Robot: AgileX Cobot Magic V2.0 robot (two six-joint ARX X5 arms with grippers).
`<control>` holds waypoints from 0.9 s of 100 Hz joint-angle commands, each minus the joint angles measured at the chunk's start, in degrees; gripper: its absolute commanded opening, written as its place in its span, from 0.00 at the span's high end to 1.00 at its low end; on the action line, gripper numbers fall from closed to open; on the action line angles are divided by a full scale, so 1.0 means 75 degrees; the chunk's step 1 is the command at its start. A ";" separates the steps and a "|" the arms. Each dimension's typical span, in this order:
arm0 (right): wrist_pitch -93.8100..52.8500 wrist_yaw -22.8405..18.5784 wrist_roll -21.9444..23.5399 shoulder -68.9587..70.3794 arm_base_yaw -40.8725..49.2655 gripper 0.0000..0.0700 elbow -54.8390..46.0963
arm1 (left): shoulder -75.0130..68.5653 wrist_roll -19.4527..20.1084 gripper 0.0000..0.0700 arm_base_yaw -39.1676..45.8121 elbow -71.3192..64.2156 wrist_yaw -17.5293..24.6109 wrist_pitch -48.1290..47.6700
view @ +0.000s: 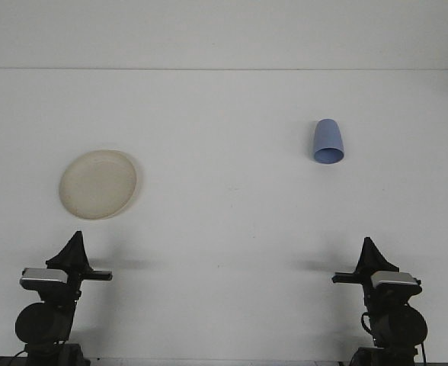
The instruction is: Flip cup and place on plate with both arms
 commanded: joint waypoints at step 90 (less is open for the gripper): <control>0.0935 -0.0099 -0.1177 0.7711 -0.0020 0.27 0.5109 | -0.0006 0.0020 0.98 0.0006 -0.0149 -0.0023 0.0076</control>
